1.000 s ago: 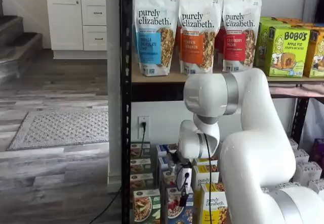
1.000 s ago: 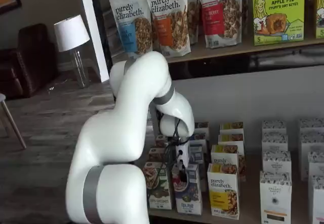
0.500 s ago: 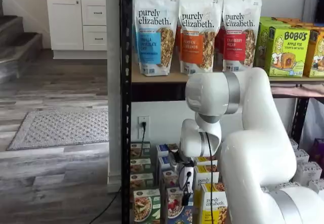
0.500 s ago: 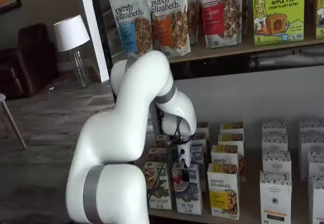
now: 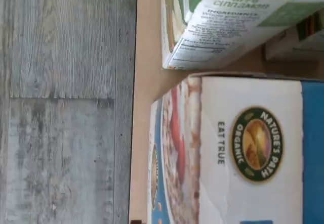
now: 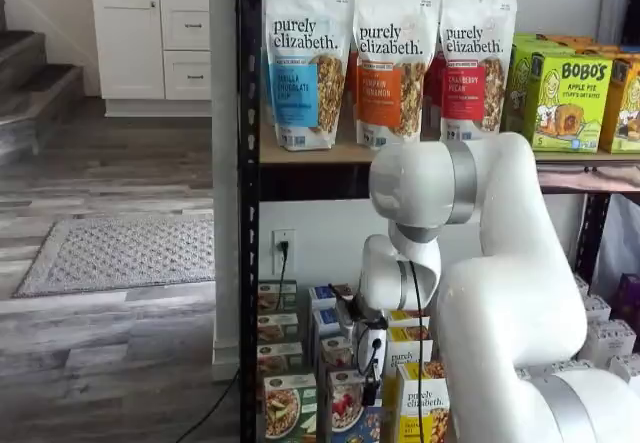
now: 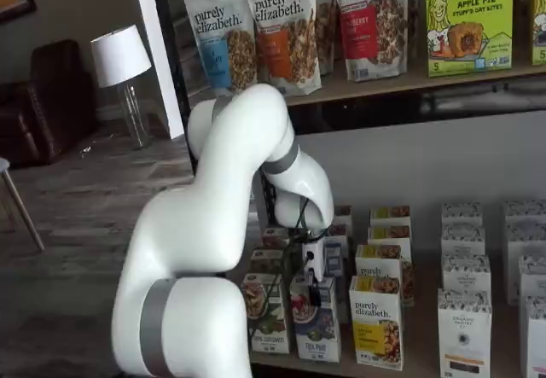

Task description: Pick up the blue and white box that is on the bottom shelf, the second box from the left

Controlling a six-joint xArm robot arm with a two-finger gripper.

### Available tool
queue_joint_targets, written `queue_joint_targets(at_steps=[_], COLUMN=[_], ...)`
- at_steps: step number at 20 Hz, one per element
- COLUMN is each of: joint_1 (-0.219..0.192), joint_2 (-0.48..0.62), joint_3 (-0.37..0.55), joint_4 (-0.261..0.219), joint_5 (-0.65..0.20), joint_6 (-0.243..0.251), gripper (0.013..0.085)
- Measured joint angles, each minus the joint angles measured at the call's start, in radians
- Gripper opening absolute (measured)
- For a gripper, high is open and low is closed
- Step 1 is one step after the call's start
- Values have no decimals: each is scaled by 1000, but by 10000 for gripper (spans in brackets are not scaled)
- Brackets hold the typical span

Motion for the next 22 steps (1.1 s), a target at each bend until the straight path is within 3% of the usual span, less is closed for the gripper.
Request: queue_joint_targets(at_steps=[6, 14, 22], joint_1=[-3, -4, -2], joint_2=[-1, 0, 1], joint_3=[-1, -5, -1], joint_4=[10, 7, -7], joint_5=[6, 14, 1], joint_6=[-11, -10, 5], gripper=[850, 650, 650])
